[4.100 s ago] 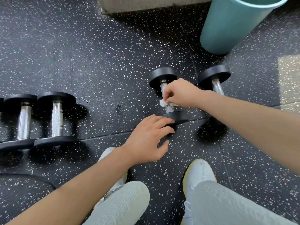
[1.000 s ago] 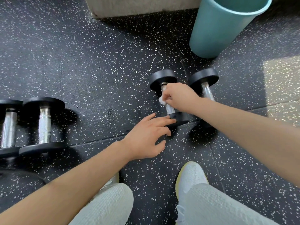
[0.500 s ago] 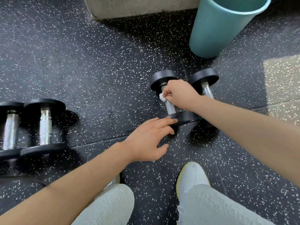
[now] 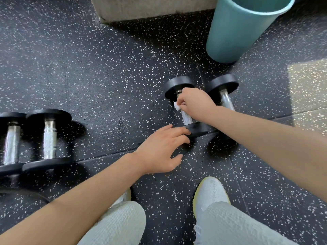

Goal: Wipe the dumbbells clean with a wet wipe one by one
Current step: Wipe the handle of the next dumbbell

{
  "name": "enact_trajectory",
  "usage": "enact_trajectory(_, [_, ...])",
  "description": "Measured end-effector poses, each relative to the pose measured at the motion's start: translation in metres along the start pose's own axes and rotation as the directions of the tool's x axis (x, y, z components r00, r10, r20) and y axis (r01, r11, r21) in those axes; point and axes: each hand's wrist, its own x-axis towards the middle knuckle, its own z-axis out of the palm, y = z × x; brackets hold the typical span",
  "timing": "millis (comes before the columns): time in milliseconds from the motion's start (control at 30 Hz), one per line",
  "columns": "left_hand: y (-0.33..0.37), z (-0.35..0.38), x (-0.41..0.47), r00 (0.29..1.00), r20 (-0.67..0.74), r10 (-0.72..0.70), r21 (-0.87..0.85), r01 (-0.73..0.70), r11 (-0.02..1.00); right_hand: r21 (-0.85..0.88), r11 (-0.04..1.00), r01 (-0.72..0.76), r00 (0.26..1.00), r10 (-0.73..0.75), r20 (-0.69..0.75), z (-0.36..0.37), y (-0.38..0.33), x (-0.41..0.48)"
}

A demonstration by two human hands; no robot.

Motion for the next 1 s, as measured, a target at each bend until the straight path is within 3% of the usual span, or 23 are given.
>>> enact_trajectory(67, [-0.001,0.000,0.000,1.000,0.000,0.001,-0.014,-0.001,1.000,0.023,1.000,-0.018,0.998,0.016,0.054,-0.003,0.004,-0.009])
enact_trajectory(167, [-0.001,0.002,0.000,1.000,0.018,0.005,-0.043,-0.004,0.999,0.046,0.998,-0.035,0.950,0.018,0.311,-0.015,0.008,-0.018])
enact_trajectory(233, [0.000,0.005,0.001,1.000,0.017,0.018,-0.071,-0.017,0.997,0.017,1.000,-0.014,0.931,0.006,0.366,-0.019,0.009,-0.015])
enact_trajectory(400, [0.004,0.005,0.003,1.000,0.017,0.012,-0.080,-0.011,0.997,0.045,0.997,-0.065,0.994,0.060,0.092,-0.020,0.014,0.006])
enact_trajectory(500, [0.003,0.000,0.002,1.000,0.014,-0.009,-0.074,0.011,0.997,0.029,0.998,-0.061,0.997,0.059,0.046,-0.013,0.013,0.008])
enact_trajectory(567, [0.002,-0.002,0.001,1.000,0.014,-0.013,-0.087,0.014,0.996,0.016,0.999,-0.049,0.996,0.047,0.082,-0.010,0.013,-0.001])
enact_trajectory(700, [0.003,0.001,0.000,0.999,0.043,-0.002,-0.090,0.006,0.996,0.033,0.999,0.020,0.935,-0.031,0.355,-0.018,0.016,-0.018])
enact_trajectory(767, [0.004,0.001,0.001,0.999,0.048,-0.001,-0.091,0.005,0.996,0.036,0.999,0.030,0.926,-0.041,0.374,-0.019,0.016,-0.016])
enact_trajectory(1000, [0.013,-0.001,0.004,0.996,0.087,-0.014,-0.057,0.020,0.998,0.038,0.999,-0.032,0.998,0.031,0.047,-0.015,0.017,0.002])
